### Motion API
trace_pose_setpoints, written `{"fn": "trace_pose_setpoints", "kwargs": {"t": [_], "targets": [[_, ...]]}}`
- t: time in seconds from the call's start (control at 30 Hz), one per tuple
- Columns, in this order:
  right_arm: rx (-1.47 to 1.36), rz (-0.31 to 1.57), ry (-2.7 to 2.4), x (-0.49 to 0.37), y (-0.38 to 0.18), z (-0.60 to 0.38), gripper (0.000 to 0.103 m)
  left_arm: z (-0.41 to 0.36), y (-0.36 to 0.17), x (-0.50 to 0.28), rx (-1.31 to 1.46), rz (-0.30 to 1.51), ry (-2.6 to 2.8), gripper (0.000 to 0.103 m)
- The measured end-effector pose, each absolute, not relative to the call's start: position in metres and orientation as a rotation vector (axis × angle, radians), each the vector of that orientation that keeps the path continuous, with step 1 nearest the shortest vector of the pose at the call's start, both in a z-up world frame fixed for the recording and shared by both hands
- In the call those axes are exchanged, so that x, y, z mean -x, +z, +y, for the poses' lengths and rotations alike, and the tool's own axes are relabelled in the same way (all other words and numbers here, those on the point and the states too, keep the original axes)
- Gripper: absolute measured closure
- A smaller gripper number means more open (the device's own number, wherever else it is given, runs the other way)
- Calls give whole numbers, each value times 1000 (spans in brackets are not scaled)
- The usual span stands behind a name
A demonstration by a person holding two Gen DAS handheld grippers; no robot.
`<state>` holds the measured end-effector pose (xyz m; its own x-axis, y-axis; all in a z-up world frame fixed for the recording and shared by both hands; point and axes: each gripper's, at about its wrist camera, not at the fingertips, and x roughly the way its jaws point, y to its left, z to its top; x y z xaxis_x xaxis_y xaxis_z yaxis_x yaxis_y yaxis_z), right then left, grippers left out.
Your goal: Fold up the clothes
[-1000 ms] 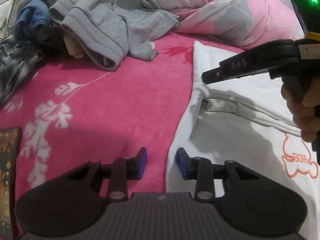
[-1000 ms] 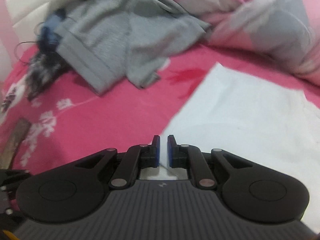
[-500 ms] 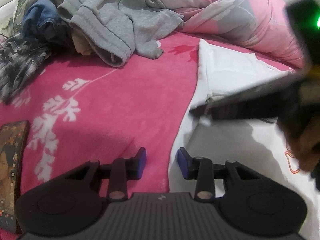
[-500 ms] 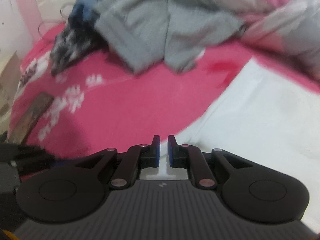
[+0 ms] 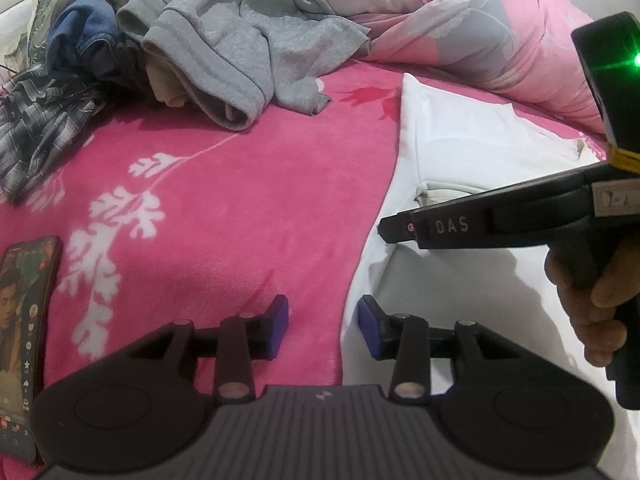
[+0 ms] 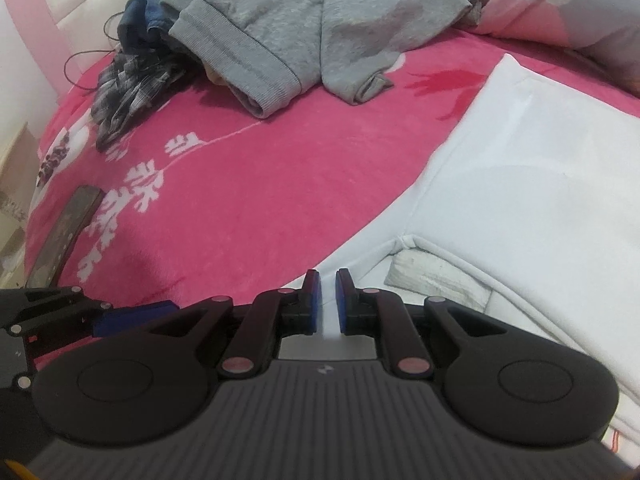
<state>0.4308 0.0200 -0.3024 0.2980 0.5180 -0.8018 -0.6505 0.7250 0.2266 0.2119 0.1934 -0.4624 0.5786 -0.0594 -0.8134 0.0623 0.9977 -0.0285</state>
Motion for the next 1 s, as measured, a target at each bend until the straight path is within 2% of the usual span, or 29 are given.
{"fn": "trace_pose_setpoints", "kwargs": {"t": [1.0], "targets": [[190, 992, 766, -426, -300, 24, 94, 199, -463, -215, 2, 967, -100, 59]]}}
